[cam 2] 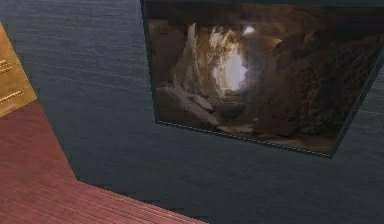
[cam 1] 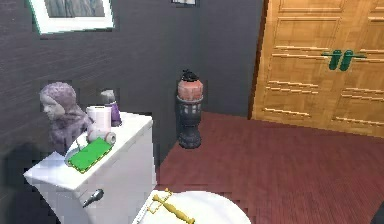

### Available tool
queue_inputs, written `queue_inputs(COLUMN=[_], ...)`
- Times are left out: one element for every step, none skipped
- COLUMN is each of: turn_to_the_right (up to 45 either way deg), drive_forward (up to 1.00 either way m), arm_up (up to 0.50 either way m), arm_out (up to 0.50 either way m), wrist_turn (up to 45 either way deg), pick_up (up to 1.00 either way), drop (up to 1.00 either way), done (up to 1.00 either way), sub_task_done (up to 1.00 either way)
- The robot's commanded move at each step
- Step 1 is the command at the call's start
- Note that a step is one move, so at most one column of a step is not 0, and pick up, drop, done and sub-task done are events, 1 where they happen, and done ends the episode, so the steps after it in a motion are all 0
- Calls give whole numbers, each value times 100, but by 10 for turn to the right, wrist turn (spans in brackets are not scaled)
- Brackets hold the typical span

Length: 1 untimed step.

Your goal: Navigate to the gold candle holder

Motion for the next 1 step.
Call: queue_inputs(turn_to_the_right=[0], drive_forward=[0], arm_up=[0], arm_out=[0], wrist_turn=[0], pick_up=[0], drop=[0], done=[100], sub_task_done=[0])
